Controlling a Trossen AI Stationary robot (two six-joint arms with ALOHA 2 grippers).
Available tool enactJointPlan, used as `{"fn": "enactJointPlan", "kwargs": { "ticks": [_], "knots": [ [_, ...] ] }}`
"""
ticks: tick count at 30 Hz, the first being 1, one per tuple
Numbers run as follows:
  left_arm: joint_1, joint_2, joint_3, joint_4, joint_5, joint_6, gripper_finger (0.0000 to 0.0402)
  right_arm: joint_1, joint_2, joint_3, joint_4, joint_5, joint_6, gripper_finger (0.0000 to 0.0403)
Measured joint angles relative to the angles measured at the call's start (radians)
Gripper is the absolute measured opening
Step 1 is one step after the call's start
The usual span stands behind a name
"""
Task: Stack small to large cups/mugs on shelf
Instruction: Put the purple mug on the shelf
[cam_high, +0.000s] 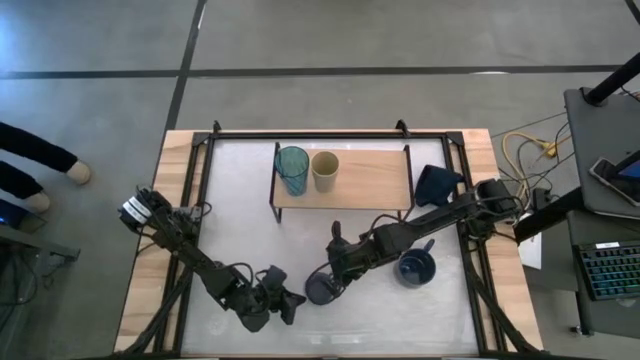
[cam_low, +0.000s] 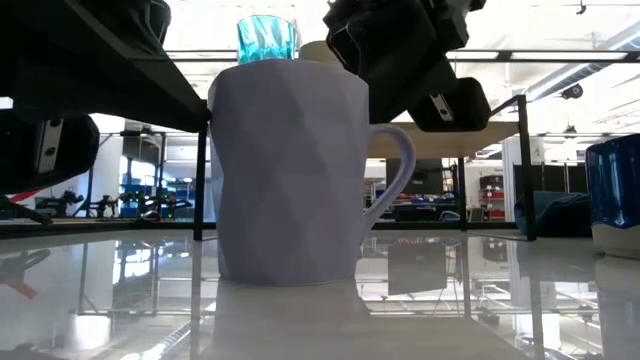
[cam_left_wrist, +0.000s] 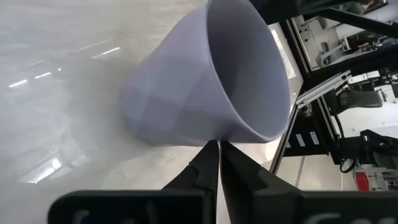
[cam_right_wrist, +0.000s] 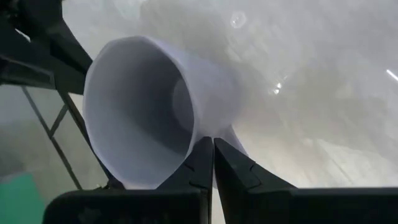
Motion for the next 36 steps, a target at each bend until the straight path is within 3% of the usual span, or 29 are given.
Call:
{"fn": "enactJointPlan", "kwargs": {
  "ticks": [8, 19, 31, 36],
  "knots": [
    [0.046, -0.001, -0.021, -0.009, 0.005, 0.037, 0.0000, 0.021, -0.005, -0.001, -0.020, -0.092, -0.022, 0.0009],
    [0.140, 0.002, -0.015, -0.005, 0.029, 0.132, 0.0000, 0.056, -0.005, -0.001, -0.002, -0.090, 0.020, 0.0009],
    [0.165, 0.002, -0.009, -0.008, 0.049, 0.155, 0.0000, 0.064, -0.006, 0.000, 0.084, -0.079, 0.073, 0.0009],
    [0.164, 0.002, -0.009, 0.003, 0.053, 0.158, 0.0000, 0.061, -0.006, 0.000, 0.047, -0.144, 0.027, 0.0009]
  ]
}}
